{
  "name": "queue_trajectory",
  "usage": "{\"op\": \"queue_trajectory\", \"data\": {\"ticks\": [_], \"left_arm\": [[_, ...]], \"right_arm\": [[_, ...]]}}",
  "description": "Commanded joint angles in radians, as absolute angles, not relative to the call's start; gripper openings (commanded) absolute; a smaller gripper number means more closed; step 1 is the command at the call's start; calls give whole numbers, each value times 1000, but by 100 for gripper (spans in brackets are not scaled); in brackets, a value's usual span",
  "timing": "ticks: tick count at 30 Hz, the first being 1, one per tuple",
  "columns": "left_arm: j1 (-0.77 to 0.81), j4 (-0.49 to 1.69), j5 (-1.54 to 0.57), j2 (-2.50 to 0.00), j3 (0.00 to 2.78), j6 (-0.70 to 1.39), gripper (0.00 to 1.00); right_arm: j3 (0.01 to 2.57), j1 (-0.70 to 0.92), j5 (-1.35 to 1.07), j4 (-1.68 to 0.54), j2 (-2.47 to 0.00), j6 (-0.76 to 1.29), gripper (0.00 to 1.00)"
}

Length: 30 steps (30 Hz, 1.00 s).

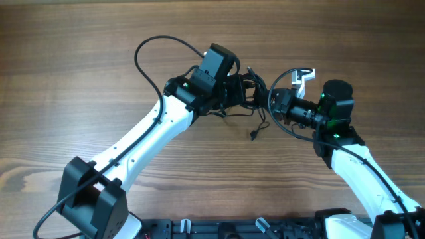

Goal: Untangle cables

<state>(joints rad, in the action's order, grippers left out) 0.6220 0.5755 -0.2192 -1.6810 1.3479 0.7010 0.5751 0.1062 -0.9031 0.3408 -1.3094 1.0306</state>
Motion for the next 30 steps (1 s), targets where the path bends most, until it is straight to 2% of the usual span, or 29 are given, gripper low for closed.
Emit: {"op": "queue_trajectory", "data": {"ticks": [1,2,3,7,10,11,13,18,21,26,30], "left_arm": [[591,590,-88,-1668,1354,527,4],[584,593,-88,-1666,1354,508,4],[578,594,-88,-1663,1354,485,4],[558,594,-89,-1647,1354,377,4],[559,585,-185,-1649,1354,267,4],[559,585,-273,-1649,1354,203,4],[559,588,-333,-1649,1354,150,4],[559,595,-338,-1649,1354,149,4],[559,598,-408,-1649,1354,127,4],[559,598,-469,-1649,1354,111,4],[559,599,-490,-1649,1354,108,4]], "right_arm": [[583,100,-941,347,-1314,613,61],[583,97,-941,337,-1314,548,94],[583,91,-941,327,-1314,509,100],[583,28,-941,353,-1314,496,100],[583,39,-941,385,-1314,448,99],[583,53,-940,382,-1314,386,91],[583,85,-939,379,-1322,298,83],[583,141,-775,362,-1332,180,83],[583,141,-748,365,-1332,152,70],[583,141,-762,359,-1333,127,56],[583,141,-822,348,-1334,73,26]]}}
